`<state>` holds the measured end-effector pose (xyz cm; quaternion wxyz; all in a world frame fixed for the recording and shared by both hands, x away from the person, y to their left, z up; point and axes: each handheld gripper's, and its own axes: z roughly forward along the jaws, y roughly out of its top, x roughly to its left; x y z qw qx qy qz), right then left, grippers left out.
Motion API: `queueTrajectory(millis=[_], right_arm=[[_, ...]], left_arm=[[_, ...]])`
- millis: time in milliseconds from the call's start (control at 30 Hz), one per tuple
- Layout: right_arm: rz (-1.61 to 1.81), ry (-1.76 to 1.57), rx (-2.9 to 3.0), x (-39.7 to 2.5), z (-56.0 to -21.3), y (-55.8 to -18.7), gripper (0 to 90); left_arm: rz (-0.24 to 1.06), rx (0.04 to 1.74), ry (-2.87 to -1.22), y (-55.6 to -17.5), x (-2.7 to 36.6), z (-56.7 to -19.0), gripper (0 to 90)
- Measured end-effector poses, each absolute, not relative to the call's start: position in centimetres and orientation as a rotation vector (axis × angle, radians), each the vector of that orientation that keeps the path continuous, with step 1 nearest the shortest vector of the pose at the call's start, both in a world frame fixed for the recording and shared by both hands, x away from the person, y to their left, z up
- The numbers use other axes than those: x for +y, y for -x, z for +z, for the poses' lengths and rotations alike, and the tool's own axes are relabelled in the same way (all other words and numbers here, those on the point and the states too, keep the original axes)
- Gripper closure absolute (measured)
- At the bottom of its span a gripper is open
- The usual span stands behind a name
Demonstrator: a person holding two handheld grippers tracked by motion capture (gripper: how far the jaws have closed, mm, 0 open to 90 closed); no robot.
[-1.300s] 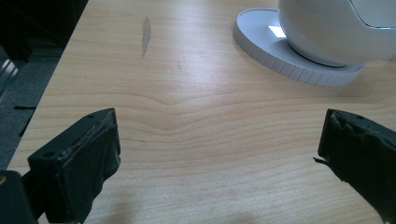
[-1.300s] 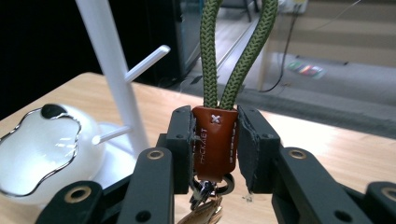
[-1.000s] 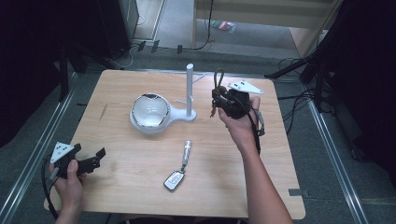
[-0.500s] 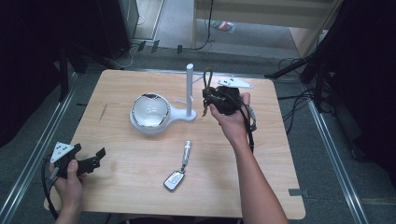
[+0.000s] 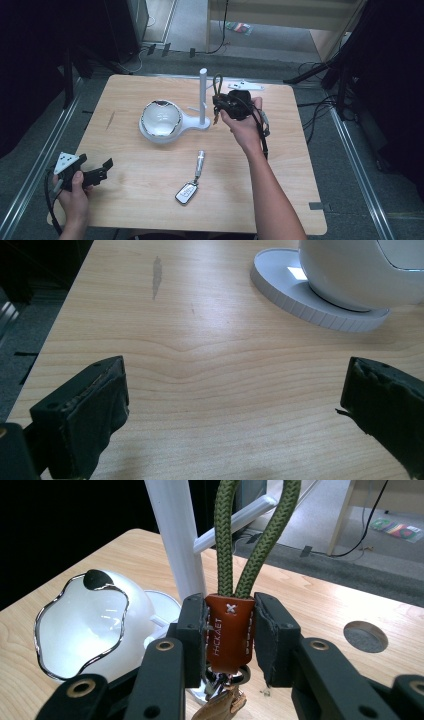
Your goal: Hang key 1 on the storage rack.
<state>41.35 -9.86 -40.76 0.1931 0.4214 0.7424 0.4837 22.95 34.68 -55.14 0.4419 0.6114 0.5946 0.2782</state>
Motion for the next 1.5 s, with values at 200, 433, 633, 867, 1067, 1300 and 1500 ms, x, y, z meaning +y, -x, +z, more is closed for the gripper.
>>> queueTrajectory(millis=[200,433,633,867,1067,1300,1500], right_arm=[[1.328,-1.172,2.116,-9.6,-41.0,-41.6,68.3],[1.31,-1.163,2.155,-9.5,-41.5,-41.8,68.2],[1.301,-1.148,2.177,-9.3,-41.7,-41.7,68.1],[1.287,-1.133,2.205,-8.8,-41.8,-41.5,66.8],[1.269,-1.126,2.197,-8.8,-41.8,-41.4,56.5],[1.183,-1.136,2.178,-9.0,-41.4,-40.3,51.6],[1.09,-1.205,2.154,-9.2,-41.1,-38.8,42.3]], left_arm=[[0.688,1.477,-1.515,-23.0,34.7,-55.1,0.0],[0.69,1.48,-1.516,-23.0,34.7,-55.1,0.0],[0.689,1.479,-1.518,-23.0,34.7,-55.1,0.0],[0.692,1.48,-1.517,-23.0,34.7,-55.1,0.0],[0.697,1.472,-1.509,-22.9,34.7,-55.1,0.0],[0.696,1.472,-1.514,-22.9,34.7,-55.1,0.0],[0.695,1.473,-1.512,-22.9,34.7,-55.1,0.0]])
